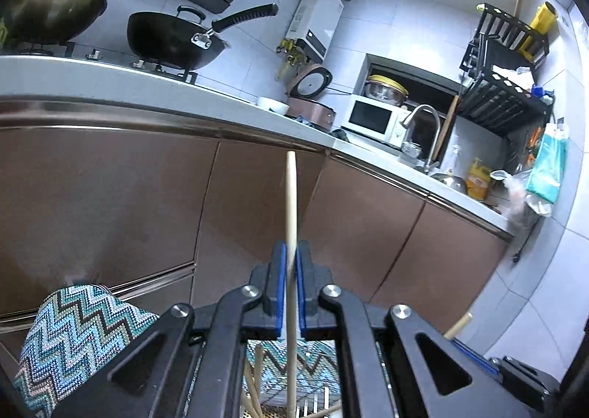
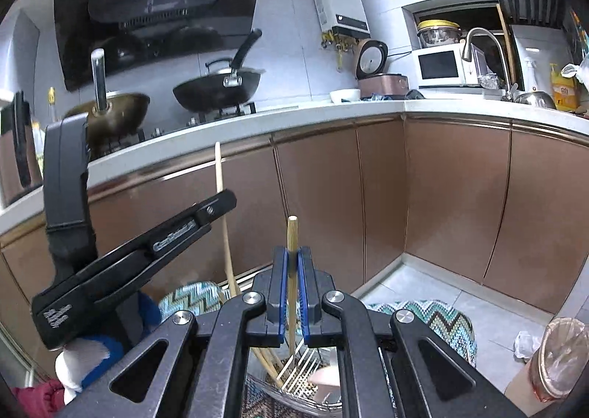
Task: Organize utensils
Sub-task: 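Lift both chopsticks and carry them over the clear holder, then open both tools to drop the chopsticks into the holder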
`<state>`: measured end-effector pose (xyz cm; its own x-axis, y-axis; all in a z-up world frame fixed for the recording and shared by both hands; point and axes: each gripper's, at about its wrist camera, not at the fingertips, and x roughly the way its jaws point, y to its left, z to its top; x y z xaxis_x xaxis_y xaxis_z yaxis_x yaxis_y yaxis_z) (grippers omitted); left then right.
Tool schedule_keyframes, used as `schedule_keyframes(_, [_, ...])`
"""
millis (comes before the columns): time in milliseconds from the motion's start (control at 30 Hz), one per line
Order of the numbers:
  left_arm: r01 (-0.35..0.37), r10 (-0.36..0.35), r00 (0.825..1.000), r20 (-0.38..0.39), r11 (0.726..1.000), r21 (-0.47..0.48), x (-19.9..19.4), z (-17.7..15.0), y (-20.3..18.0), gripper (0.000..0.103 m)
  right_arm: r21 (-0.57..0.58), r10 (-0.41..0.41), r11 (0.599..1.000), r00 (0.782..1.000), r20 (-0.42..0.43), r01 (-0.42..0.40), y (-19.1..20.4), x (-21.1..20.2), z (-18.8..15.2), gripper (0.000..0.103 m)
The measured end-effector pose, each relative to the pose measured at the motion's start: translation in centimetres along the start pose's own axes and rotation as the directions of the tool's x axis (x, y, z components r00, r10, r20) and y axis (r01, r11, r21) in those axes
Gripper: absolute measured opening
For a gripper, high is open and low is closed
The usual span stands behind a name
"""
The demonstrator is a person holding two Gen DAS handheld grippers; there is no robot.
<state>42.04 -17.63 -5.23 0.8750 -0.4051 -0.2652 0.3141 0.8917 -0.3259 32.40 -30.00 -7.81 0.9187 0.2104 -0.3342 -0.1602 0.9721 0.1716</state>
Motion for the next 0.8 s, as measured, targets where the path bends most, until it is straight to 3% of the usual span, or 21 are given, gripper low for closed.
schedule_keyframes(133, [-0.012, 0.012, 1.000, -0.009, 1.000, 0.006, 0.1, -0.9, 0.3, 0.006, -0.010, -0.002, 1.000, 1.000, -0.008, 0.002, 0.0, -0.1, -0.6, 0.006])
schedule_keyframes(233, [-0.018, 0.018, 1.000, -0.004, 1.000, 0.016, -0.8, -0.7, 0.3, 0.008, -0.012, -0.010, 1.000, 1.000, 0.001, 0.010, 0.3, -0.8, -0.4, 0.013])
schedule_keyframes(300, [-0.020, 0.020, 1.000, 0.005, 1.000, 0.019, -1.8, -0.2, 0.5, 0.010, -0.011, -0.018, 1.000, 1.000, 0.011, 0.018, 0.4, -1.2, -0.1, 0.018])
schedule_keyframes(567, [-0.056, 0.053, 0.997, 0.054, 0.997, 0.046, -8.6, 2.3, 0.4, 0.014, 0.007, -0.030, 1.000, 0.998, 0.059, 0.029, 1.6, -5.7, 1.1, 0.021])
schedule_keyframes(733, [-0.080, 0.076, 0.993, 0.090, 0.996, 0.045, -14.3, 3.8, 0.4, 0.034, 0.007, -0.038, 0.999, 0.996, 0.083, 0.037, 2.9, -9.5, 1.5, 0.024])
schedule_keyframes(800, [-0.091, 0.085, 0.991, 0.105, 0.995, 0.050, -16.7, 4.1, 0.5, 0.035, 0.002, -0.042, 0.999, 0.995, 0.088, 0.042, 3.5, -11.1, 1.4, 0.025])
